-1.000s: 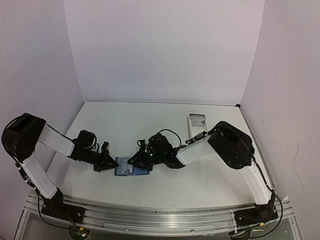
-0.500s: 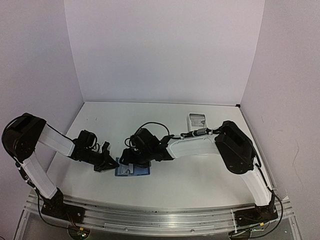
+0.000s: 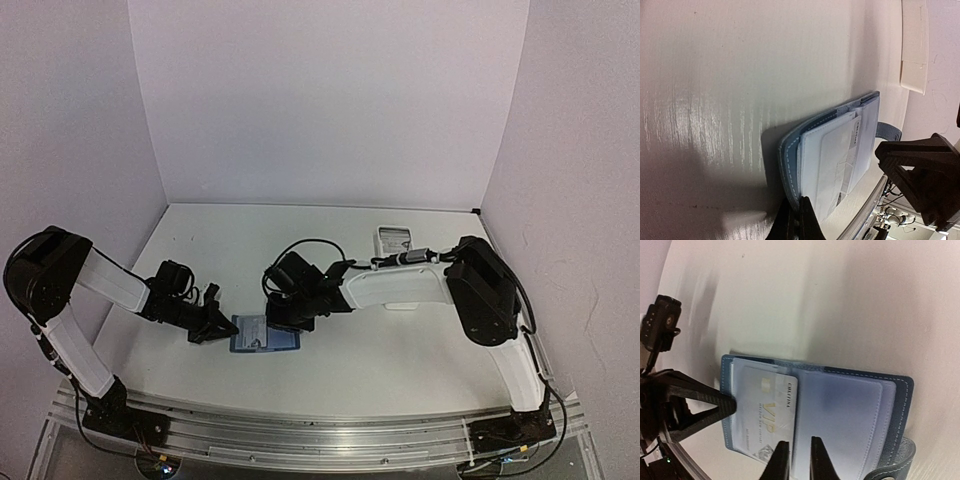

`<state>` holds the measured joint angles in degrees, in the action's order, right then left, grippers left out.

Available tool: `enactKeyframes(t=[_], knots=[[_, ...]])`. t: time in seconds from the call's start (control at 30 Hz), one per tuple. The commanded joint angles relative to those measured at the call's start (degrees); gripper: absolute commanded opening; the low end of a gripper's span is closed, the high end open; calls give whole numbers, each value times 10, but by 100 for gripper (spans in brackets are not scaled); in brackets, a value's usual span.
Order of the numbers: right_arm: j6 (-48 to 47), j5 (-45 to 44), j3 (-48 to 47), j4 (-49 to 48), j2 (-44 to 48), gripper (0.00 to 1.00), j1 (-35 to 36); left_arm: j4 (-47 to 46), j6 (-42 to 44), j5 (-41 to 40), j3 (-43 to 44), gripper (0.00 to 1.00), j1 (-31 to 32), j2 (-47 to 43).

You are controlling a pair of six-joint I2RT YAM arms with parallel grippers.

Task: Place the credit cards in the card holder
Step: Insert the credit card into the card holder.

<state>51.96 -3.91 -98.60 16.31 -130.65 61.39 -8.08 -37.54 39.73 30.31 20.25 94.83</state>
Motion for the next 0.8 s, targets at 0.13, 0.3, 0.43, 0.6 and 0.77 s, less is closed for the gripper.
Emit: enactKeyframes(t=[0.13,0.3,0.43,0.6,0.77], knots=[[-6,32,-15,20,-31,0,2,34,2,-48,-13,0,1,-3],[-20,35,-32,21,-56,0,3,34,2,-49,-13,0,1,-4],[-23,49,-46,21,-76,0,4,35,2,-48,-12,0,2,-2],[-19,51,-50,23,-85,0,6,35,2,-47,-10,0,1,-2],[-33,126,-98,-1,-121,0,7,28,2,-42,-10,0,2,-1]])
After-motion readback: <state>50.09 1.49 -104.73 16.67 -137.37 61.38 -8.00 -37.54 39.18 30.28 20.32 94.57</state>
